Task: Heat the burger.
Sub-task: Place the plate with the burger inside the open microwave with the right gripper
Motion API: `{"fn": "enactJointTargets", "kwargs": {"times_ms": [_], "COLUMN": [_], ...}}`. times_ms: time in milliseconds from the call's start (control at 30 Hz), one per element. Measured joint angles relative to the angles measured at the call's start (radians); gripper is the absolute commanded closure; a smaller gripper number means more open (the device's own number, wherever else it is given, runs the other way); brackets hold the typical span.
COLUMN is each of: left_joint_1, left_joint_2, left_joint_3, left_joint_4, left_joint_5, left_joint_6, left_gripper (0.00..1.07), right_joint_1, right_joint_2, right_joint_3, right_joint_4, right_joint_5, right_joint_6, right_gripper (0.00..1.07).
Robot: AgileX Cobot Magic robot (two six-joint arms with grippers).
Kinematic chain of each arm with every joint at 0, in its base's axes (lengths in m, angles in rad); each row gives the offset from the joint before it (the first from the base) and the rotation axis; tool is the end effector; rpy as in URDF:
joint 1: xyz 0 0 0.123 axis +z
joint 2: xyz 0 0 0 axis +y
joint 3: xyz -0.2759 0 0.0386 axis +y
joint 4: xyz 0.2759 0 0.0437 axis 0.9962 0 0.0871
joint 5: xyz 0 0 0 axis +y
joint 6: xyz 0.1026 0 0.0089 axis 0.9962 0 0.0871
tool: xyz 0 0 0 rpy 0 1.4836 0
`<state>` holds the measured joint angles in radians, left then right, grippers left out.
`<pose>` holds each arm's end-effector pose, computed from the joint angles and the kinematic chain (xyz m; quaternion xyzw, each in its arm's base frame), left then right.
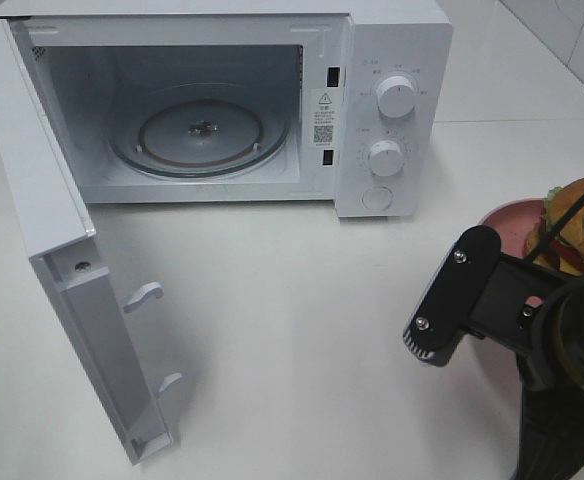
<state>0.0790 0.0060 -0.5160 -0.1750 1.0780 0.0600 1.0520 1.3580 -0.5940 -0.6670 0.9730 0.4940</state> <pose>0.0354 -0.0130 0.2895 -0.0035 0.8519 -0.0512 0.5212 0.1509 0.1581 0.1531 -0.4473 0.8540 -0.2144 0.1570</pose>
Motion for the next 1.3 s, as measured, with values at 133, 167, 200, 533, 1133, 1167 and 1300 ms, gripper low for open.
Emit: {"fn": "enactJointTargets", "kwargs": {"times_ms": [133,167,200,533,1133,1167,1300], "left_joint_1": [0.000,0.000,0.000,0.000,0.000,0.000,0.000], "left_joint_2": [0.000,0.000,0.000,0.000,0.000,0.000,0.000], "left_joint_3": [0.000,0.000,0.000,0.000,0.000,0.000,0.000], "left_joint_4": [0.000,0.000,0.000,0.000,0.000,0.000,0.000], "left_joint_5": [0.000,0.000,0.000,0.000,0.000,0.000,0.000], "left_joint_6": [0.000,0.000,0.000,0.000,0.000,0.000,0.000], "left_gripper": [0.16,0.16,0.16,0.16,0.16,0.16,0.16], "right_joint_1": [0.035,0.035,0.039,0.049,0.049,0.049,0.049], "right_joint_2": [-0.052,-0.052,-0.061,-0.104,-0.104,-0.104,-0.104], "right_joint_3": [0.044,0.044,0.053,0.080,0.083,0.083,0.083], "right_joint_4": [-0.023,-0.023,-0.023,-0.028,-0.088,-0.088,-0.089], "right_joint_5": [0.001,0.001,0.001,0.002,-0.154,-0.184,-0.225], "right_joint_6": [-0.025,-0.025,-0.031,-0.145,-0.409,-0.463,-0.544], "right_gripper": [1.06,1.06,1.06,1.06,1.07,1.07,1.07]}}
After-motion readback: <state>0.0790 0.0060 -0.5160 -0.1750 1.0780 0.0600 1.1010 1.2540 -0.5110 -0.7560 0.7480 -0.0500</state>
